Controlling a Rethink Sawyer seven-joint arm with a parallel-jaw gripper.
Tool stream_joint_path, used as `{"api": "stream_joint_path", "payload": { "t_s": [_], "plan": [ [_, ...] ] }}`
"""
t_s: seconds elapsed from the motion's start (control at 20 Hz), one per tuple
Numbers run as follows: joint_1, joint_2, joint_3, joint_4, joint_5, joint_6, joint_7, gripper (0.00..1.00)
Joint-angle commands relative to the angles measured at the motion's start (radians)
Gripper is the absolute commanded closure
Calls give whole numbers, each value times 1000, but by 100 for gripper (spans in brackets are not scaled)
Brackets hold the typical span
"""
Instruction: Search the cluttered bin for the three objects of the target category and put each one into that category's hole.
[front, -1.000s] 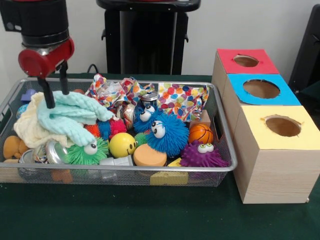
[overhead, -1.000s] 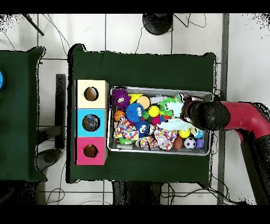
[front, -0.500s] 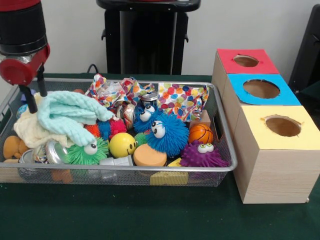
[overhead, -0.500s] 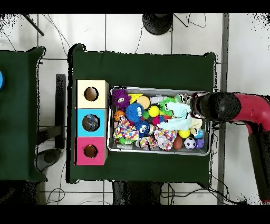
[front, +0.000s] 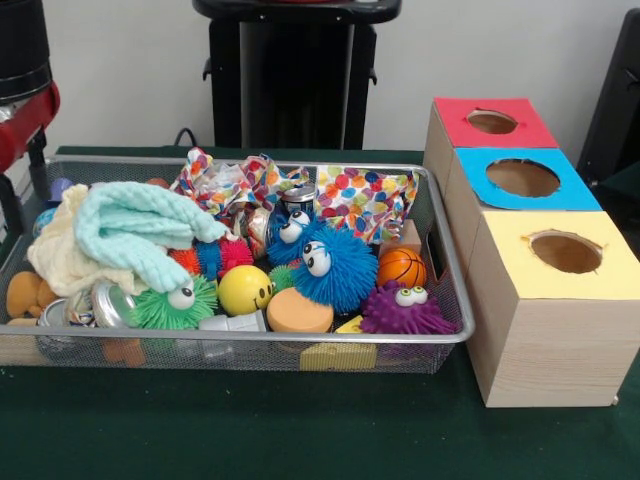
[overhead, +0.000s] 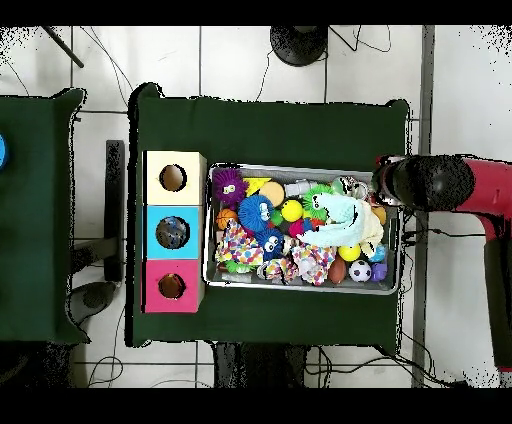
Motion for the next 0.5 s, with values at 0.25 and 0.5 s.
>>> {"api": "stream_joint_path", "payload": {
  "t_s": [0.25, 0.5],
  "plan": [
    [12, 151, 0, -113, -56, 40, -288, 0],
    [20, 176, -4, -131, -74, 23, -296, 0]
  ]
}}
